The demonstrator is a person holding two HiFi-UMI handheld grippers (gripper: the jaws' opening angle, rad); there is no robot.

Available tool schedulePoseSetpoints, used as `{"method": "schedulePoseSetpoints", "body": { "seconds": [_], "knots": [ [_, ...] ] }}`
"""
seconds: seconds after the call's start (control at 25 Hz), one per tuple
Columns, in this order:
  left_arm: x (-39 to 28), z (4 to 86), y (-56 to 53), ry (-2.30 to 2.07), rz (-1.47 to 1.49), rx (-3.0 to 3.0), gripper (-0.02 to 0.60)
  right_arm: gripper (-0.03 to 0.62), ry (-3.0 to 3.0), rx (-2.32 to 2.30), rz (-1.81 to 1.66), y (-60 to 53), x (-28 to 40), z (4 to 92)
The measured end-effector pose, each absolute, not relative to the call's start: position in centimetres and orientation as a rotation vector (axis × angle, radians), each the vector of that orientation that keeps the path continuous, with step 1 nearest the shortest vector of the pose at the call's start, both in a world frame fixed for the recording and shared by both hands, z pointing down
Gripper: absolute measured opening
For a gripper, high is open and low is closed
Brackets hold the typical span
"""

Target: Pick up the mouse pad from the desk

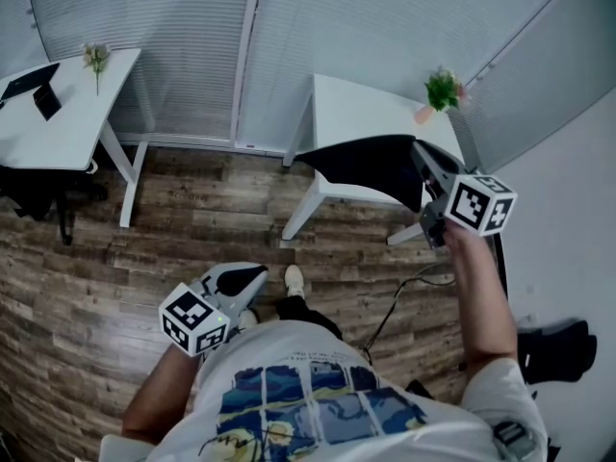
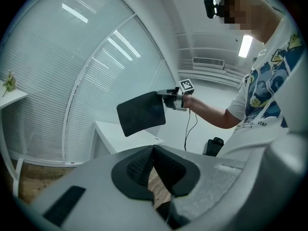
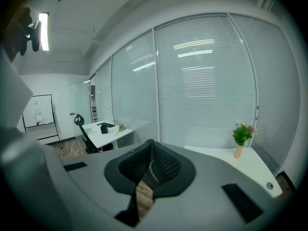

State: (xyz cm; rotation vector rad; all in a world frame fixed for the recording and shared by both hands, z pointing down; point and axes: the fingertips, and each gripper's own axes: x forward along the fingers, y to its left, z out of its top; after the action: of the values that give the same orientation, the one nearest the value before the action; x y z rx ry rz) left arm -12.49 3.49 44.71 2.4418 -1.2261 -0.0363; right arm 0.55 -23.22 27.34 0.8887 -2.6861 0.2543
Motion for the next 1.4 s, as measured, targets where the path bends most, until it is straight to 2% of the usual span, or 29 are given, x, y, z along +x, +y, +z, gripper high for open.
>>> {"method": "schedulePoseSetpoints", "body": {
  "seconds": [1.4],
  "knots": [
    [-9.7, 45.4, 2.7, -1.174, -0.027, 2.457, 0.003, 0.023, -2.691, 0.938, 0.229, -21.5, 4.2, 26.3]
  ]
}}
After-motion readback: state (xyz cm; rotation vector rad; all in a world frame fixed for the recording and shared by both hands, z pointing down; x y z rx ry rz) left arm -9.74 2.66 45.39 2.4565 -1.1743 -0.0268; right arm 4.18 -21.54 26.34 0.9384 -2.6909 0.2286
